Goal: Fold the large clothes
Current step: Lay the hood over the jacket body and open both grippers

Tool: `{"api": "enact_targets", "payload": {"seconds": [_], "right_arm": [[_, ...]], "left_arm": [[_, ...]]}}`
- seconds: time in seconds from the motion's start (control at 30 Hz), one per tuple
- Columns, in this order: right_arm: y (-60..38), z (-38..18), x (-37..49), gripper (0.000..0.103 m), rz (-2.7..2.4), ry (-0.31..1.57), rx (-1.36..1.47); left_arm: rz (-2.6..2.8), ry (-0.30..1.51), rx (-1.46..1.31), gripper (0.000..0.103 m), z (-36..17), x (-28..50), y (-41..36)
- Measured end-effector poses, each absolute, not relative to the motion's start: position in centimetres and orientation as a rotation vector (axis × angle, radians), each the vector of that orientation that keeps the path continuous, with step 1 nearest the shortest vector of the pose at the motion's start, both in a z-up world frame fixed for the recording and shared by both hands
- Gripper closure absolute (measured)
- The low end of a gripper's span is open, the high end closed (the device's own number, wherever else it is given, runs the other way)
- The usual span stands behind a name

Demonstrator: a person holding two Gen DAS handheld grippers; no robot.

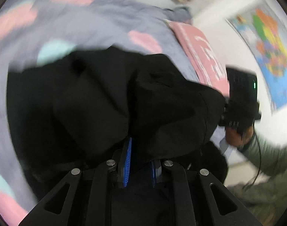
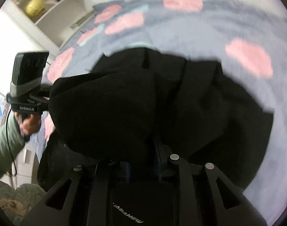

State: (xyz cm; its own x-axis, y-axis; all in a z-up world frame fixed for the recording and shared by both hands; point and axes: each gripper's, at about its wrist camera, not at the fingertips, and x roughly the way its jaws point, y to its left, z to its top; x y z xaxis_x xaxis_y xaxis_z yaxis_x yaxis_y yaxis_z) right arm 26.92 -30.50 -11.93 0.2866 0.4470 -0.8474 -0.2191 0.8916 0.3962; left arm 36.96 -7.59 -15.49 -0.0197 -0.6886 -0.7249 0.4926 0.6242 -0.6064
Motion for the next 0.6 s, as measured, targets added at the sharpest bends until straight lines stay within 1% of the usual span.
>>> {"api": "enact_targets", "payload": {"seconds": [0.07,0.13,0.2,0.3,0.4,0.47,0.5,0.53,0.6], "right_arm": [[-30.8,-12.1,26.3,0.078,0.433,1.214,0.242],[-31.3,-11.1,25.9,0.077,0.427,1.212,0.258],[-31.9,-9.8,25.5,0.069,0.417,1.209,0.241],[-33.2,-7.5,25.1,0.062,0.395,1.191,0.215],[-34.2,-4.3,25.3,0.053,0.386,1.134,0.209],[-34.2,-2.1,25.9,0.048,0.396,1.074,0.227],[-33.6,-1.2,26.0,0.047,0.405,1.049,0.24],[-32.9,-0.3,26.6,0.047,0.419,1.027,0.257],[-31.9,0.7,27.6,0.046,0.453,0.994,0.276]], "left_arm": [[-0.896,1.299,-0.278,0.086,-16.3,36.0,-6.9],[-0.863,1.261,-0.254,0.086,-15.1,34.6,-6.5],[-0.843,1.244,-0.205,0.084,-13.7,34.0,-6.0],[-0.822,1.21,-0.186,0.08,-11.0,33.8,-4.0],[-0.83,1.112,-0.234,0.078,-7.1,34.5,-1.9],[-0.842,1.03,-0.286,0.071,-4.6,35.5,-1.3],[-0.854,1.008,-0.303,0.064,-3.8,35.8,-1.5],[-0.866,0.994,-0.316,0.062,-3.3,36.4,-1.9],[-0.898,0.998,-0.328,0.062,-3.2,37.8,-4.0]]}}
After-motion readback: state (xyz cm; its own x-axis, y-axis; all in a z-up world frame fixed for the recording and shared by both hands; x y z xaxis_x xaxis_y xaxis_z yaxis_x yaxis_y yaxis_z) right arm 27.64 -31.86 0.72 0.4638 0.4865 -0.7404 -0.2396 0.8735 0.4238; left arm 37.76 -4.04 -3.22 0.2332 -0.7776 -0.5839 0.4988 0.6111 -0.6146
